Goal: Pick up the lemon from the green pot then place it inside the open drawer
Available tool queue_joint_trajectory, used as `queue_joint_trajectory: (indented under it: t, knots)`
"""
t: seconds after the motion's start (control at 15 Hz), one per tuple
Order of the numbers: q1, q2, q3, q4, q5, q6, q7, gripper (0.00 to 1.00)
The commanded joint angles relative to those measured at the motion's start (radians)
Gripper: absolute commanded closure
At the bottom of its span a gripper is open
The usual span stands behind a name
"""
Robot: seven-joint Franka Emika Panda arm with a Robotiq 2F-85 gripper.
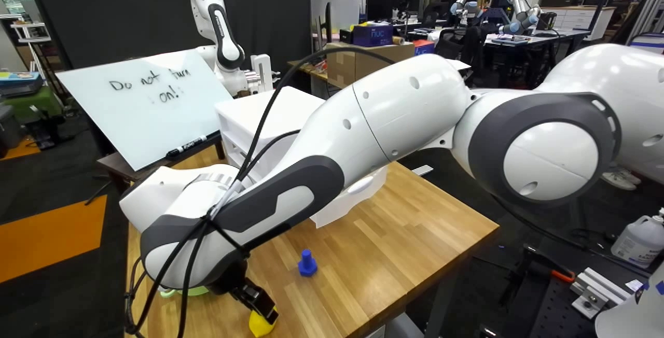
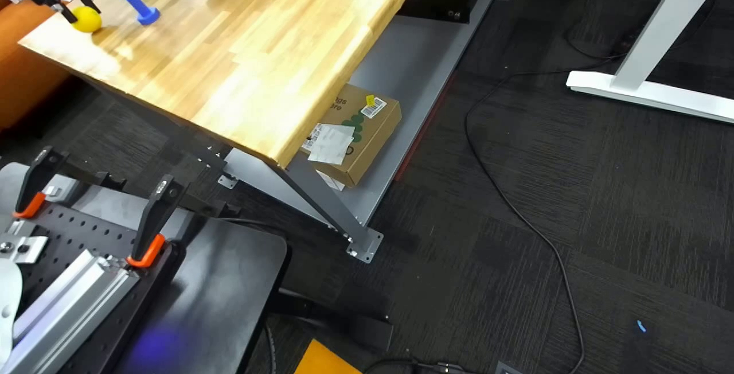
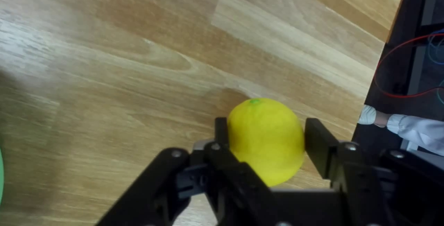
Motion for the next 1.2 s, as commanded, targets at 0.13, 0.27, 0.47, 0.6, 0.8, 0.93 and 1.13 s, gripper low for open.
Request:
queue_joint_trajectory:
  t: [0.13, 0.27, 0.47, 0.6, 0.8, 0.93, 1.13]
  knots:
    - [-0.001, 0.009, 0.009, 0.032, 0.009, -0.018, -0.018, 0.68]
    - [0.01, 0.002, 0.008, 0.035, 0.002, -0.023, -0.014, 0.68]
    - [0.047, -0.019, 0.002, 0.047, -0.022, -0.046, -0.003, 0.68]
    - [0.078, -0.042, -0.004, 0.058, -0.039, -0.061, 0.01, 0.68]
    - [0.119, -0.093, -0.012, 0.068, -0.069, -0.1, 0.031, 0.68]
    - [0.136, -0.128, -0.016, 0.069, -0.085, -0.137, 0.048, 0.68]
    - [0.144, -0.173, -0.014, 0.061, -0.099, -0.171, 0.068, 0.68]
